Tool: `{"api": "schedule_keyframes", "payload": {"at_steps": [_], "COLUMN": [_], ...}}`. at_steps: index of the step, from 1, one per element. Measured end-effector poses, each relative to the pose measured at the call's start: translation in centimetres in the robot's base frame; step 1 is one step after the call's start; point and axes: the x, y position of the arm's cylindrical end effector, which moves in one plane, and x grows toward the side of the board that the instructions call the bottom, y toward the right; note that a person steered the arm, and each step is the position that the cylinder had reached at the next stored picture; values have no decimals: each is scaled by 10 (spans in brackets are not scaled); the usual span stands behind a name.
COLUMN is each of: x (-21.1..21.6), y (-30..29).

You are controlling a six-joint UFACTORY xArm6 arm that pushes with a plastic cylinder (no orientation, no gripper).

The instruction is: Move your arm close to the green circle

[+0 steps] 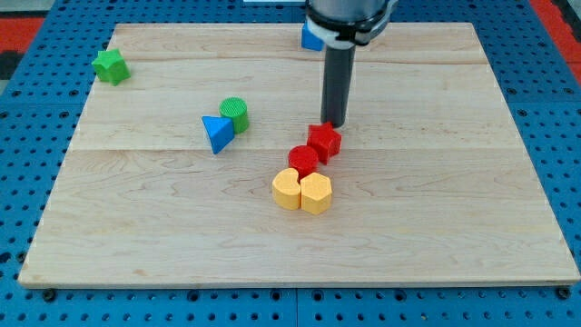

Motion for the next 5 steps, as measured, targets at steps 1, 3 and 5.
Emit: {"api": "schedule_keyframes", "payload": {"at_steps": [1, 3, 5], "x": [9, 34, 1], "y": [21, 50, 66]}}
